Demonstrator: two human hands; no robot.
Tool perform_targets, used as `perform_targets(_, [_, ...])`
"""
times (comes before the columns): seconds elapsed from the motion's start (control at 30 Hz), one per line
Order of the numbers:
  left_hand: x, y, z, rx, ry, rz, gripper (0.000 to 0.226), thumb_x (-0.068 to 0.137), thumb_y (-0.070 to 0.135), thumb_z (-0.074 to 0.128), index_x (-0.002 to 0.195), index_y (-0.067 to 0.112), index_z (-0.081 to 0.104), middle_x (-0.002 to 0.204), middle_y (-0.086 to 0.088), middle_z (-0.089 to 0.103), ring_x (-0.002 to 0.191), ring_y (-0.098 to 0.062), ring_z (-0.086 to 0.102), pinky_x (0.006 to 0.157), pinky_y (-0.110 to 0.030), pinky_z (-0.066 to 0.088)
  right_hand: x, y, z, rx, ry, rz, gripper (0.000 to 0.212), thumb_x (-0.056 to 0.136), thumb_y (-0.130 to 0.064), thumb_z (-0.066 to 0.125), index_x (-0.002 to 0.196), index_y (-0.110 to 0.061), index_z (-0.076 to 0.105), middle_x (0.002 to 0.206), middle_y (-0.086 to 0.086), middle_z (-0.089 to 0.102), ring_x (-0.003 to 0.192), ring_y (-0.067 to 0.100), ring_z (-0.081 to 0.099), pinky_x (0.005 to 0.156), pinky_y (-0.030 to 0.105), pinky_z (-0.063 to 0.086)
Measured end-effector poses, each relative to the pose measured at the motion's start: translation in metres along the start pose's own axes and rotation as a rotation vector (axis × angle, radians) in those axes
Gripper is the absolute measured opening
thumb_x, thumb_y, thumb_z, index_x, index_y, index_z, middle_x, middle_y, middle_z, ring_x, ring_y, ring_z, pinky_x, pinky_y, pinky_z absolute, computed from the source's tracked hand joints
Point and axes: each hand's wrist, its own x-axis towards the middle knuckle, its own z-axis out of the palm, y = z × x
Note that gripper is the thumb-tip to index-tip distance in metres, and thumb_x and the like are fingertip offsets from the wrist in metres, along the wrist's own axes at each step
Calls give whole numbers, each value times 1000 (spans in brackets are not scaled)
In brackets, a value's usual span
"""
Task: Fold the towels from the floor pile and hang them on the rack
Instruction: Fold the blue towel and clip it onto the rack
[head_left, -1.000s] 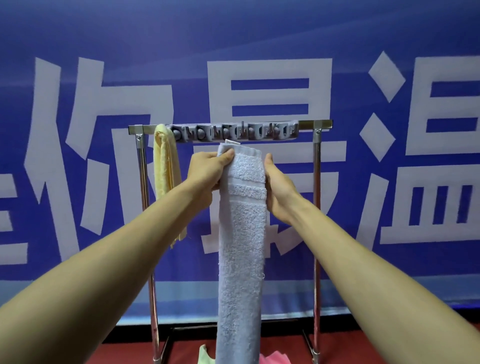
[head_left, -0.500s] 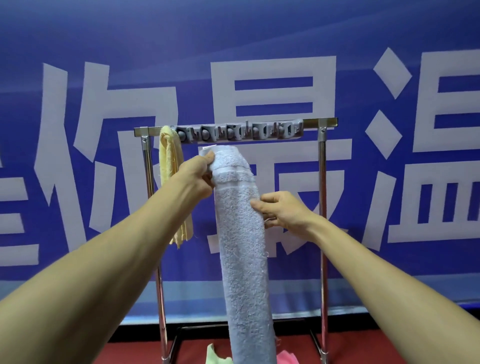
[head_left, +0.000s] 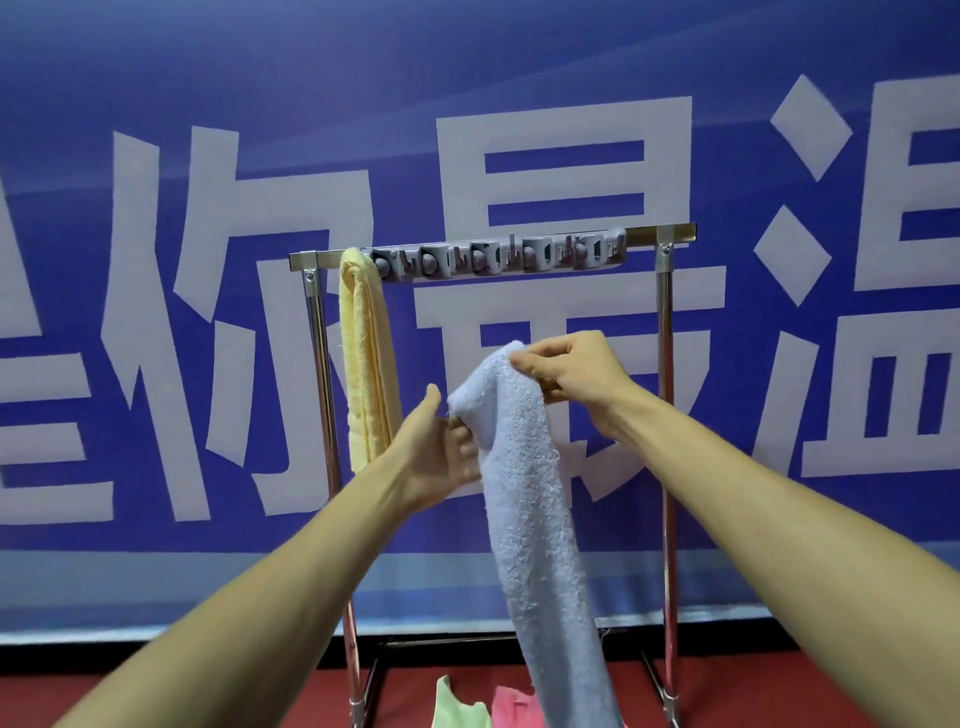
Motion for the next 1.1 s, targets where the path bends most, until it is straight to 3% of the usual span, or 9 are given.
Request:
perform_targets(0.07, [-1, -9, 0, 85, -97, -31, 87, 88, 73, 16, 105, 4, 65, 84, -10, 69, 72, -21, 63, 68, -32, 51, 3, -2, 0, 3, 42, 27, 15, 81, -16, 74, 90, -4, 74, 81, 6, 73, 68, 12, 67, 57, 23, 53])
perform_targets(0.2, [-1, -10, 3, 212, -96, 80, 89, 79, 79, 32, 112, 3, 63, 88, -7, 64, 76, -20, 61, 76, -33, 50, 6, -2, -7, 46, 165, 97, 18, 79, -17, 76, 90, -3, 74, 86, 9, 74, 73, 16, 67, 59, 25, 52])
perform_targets(0.37, [-8, -7, 13, 454, -26, 295, 36, 87, 36, 62, 103, 4, 69, 94, -6, 72, 77, -15, 66, 63, -23, 54, 2, 0, -17, 156, 230, 194, 19, 77, -13, 78, 91, -1, 72, 78, 8, 73, 61, 12, 67, 49, 20, 51])
perform_targets(0.47, [-8, -2, 20, 519, 19, 377, 33, 91, 29, 61, 105, 0, 68, 93, -6, 69, 79, -18, 63, 65, -26, 52, 0, 4, -18, 246, 232, 248, 22, 78, -15, 77, 93, 0, 71, 79, 9, 72, 61, 13, 66, 50, 21, 51])
perform_targets(0.63, [-9, 9, 39, 484, 24, 388, 32, 96, 28, 54, 106, 1, 68, 87, -6, 68, 69, -15, 60, 65, -30, 47, -4, 16, -22, 381, 176, 354, 25, 87, -32, 68, 87, -7, 69, 75, 3, 71, 67, 15, 65, 57, 27, 52])
perform_targets(0.73, [-7, 18, 46, 393, 72, 385, 29, 95, 26, 56, 104, 2, 69, 92, -9, 69, 73, -17, 62, 64, -29, 50, -9, 25, -24, 405, 94, 395, 42, 94, -47, 51, 66, -16, 57, 56, -3, 52, 52, 11, 48, 49, 22, 44])
perform_targets(0.83, [-4, 28, 50, 262, 176, 383, 24, 92, 20, 61, 92, -3, 66, 93, -16, 60, 80, -25, 54, 66, -31, 46, -13, 34, -25, 413, -40, 416, 55, 94, -59, 37, 57, -20, 46, 57, -2, 38, 50, 11, 36, 46, 21, 37])
perform_targets(0.97, [-4, 41, 48, 126, 258, 324, 16, 90, 12, 64, 78, 1, 62, 71, -6, 52, 62, -16, 49, 57, -28, 45, -21, 39, -22, 394, -239, 349, 52, 93, -61, 37, 80, -16, 59, 67, 0, 49, 58, 11, 46, 57, 23, 39])
perform_targets(1.1, [-3, 49, 38, 18, 353, 279, 15, 89, 8, 64, 77, 1, 57, 64, -3, 46, 52, -13, 44, 38, -21, 40, -30, 36, -20, 345, -332, 295, 40, 85, -40, 63, 102, -3, 64, 85, 3, 64, 73, 13, 59, 75, 28, 45])
